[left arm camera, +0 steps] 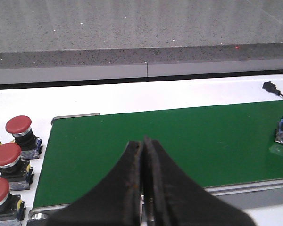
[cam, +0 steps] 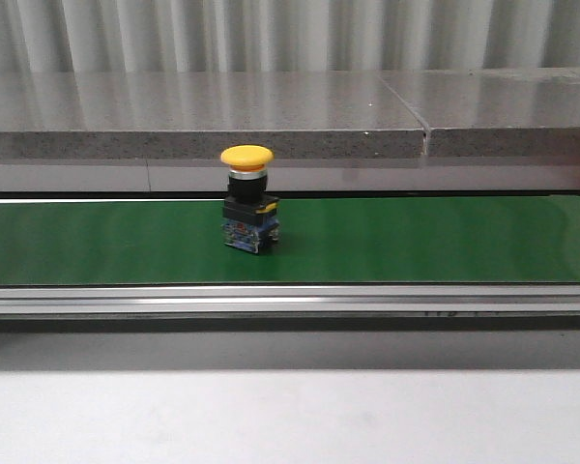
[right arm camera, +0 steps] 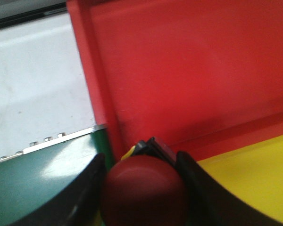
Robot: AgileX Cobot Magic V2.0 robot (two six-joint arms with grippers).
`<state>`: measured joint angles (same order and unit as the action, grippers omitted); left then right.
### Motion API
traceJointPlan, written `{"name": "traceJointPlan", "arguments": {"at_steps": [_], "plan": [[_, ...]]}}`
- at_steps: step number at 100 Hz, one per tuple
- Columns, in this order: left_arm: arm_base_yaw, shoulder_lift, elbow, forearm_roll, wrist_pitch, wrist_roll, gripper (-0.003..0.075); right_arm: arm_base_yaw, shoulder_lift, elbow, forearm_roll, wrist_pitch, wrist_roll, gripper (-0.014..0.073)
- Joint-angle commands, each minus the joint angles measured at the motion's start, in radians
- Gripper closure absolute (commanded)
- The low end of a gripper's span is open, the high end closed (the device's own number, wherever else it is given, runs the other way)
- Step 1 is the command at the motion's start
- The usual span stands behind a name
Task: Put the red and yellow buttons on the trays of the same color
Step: 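Lower the red button into the red tray and open the right gripper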
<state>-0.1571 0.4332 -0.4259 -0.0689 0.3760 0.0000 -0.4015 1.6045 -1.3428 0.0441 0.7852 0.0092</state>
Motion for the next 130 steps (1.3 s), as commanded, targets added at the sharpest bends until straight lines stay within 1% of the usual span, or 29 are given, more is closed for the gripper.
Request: {"name": "traceJointPlan", "arguments": {"at_steps": [1, 15, 28, 59, 82, 89, 90, 91, 93, 96, 101, 106, 114, 120, 130], "plan": [[-0.006, 0.003, -0.025, -0.008, -0.076, -0.007, 0.0740, -0.020, 0.007, -0.033, 0.022, -0.101, -0.015, 0.0503], [-0.006, 0.003, -0.025, -0.008, -0.076, -0.007, 0.0740, -0.020, 0.081, -0.033, 0.071, -0.179, -0.060, 0.0503], [-0.006, 0.003, -0.025, -0.008, -0.076, -0.007, 0.0740, -0.021, 0.152, -0.044, 0.079, -0.228, -0.065, 0.0503], [-0.006, 0.003, -0.025, -0.008, -0.076, -0.007, 0.0740, -0.022, 0.312, -0.175, 0.080, -0.165, -0.065, 0.0503], [-0.006, 0.003, -0.025, -0.008, -0.076, -0.007, 0.0740, -0.041, 0.331, -0.180, 0.080, -0.151, -0.065, 0.0491], [-0.006, 0.003, -0.025, -0.008, -0.076, -0.007, 0.0740, -0.054, 0.331, -0.180, 0.081, -0.140, -0.065, 0.0437], [-0.006, 0.003, -0.025, -0.008, -0.076, -0.007, 0.0740, -0.057, 0.331, -0.180, 0.081, -0.135, -0.065, 0.0412], [-0.006, 0.003, -0.025, -0.008, -0.076, -0.007, 0.0740, -0.057, 0.331, -0.180, 0.081, -0.135, -0.065, 0.0412], [-0.006, 0.003, -0.025, -0.008, -0.076, -0.007, 0.0740, -0.063, 0.331, -0.180, 0.081, -0.130, -0.065, 0.0372], [-0.006, 0.003, -0.025, -0.008, -0.076, -0.007, 0.0740, -0.068, 0.331, -0.180, 0.081, -0.125, -0.065, 0.0338], [-0.006, 0.003, -0.025, -0.008, -0.076, -0.007, 0.0740, -0.077, 0.331, -0.180, 0.081, -0.114, -0.065, 0.0239], [-0.006, 0.003, -0.025, -0.008, -0.076, -0.007, 0.0740, -0.083, 0.331, -0.180, 0.085, -0.112, -0.065, 0.0157], [-0.006, 0.003, -0.025, -0.008, -0.076, -0.007, 0.0740, -0.090, 0.331, -0.180, 0.098, -0.110, -0.065, 0.0065], [-0.006, 0.003, -0.025, -0.008, -0.076, -0.007, 0.0740, -0.090, 0.330, -0.180, 0.100, -0.110, -0.065, 0.0039], [-0.006, 0.003, -0.025, -0.008, -0.076, -0.007, 0.0740, -0.090, 0.321, -0.180, 0.105, -0.106, -0.065, 0.0037]]}}
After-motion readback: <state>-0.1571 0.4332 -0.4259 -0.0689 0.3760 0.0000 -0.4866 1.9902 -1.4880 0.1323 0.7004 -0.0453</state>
